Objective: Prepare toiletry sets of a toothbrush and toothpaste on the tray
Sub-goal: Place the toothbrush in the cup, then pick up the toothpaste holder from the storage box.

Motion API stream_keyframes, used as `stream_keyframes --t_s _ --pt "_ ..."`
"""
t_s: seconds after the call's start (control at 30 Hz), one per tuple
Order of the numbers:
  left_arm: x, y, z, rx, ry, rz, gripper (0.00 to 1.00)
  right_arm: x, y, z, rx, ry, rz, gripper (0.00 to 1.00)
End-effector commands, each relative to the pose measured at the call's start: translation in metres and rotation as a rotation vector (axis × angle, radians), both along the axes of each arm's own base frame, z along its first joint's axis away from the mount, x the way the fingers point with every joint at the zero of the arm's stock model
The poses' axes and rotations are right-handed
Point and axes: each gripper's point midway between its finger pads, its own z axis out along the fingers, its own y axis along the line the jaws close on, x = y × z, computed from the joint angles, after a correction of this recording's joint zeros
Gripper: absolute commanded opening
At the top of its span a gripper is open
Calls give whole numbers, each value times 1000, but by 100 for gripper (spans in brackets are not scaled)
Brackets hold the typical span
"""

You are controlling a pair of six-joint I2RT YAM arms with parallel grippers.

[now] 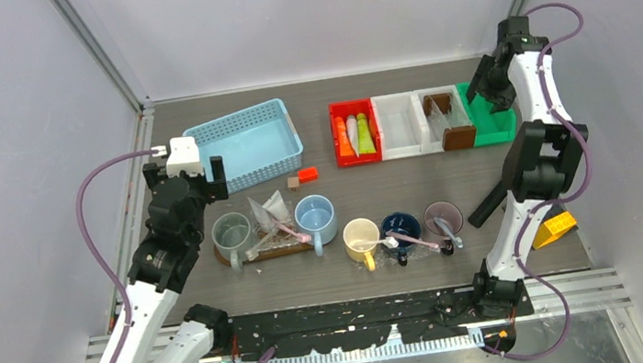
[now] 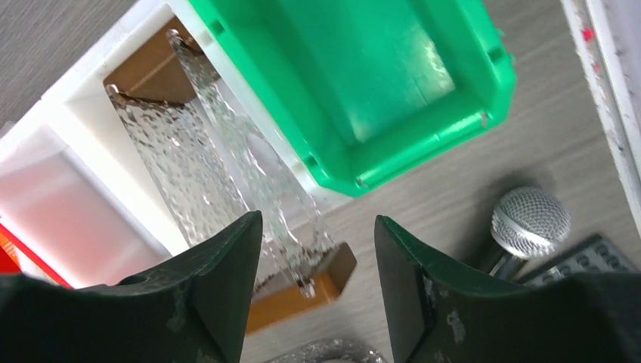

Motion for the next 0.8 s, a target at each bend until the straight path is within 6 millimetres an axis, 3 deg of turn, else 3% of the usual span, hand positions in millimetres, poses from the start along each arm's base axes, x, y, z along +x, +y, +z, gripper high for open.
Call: stream_keyframes --t_s 0.0,0.47,0.77 --pt "6 -5 10 -17 -44 -12 93 27 14 15 47 -80 140 61" --pt "8 -6 7 -14 -31 -15 93 37 28 -27 141 -2 236 54" --pt "7 -5 9 -17 -39 -15 93 37 31 -40 143 35 258 47"
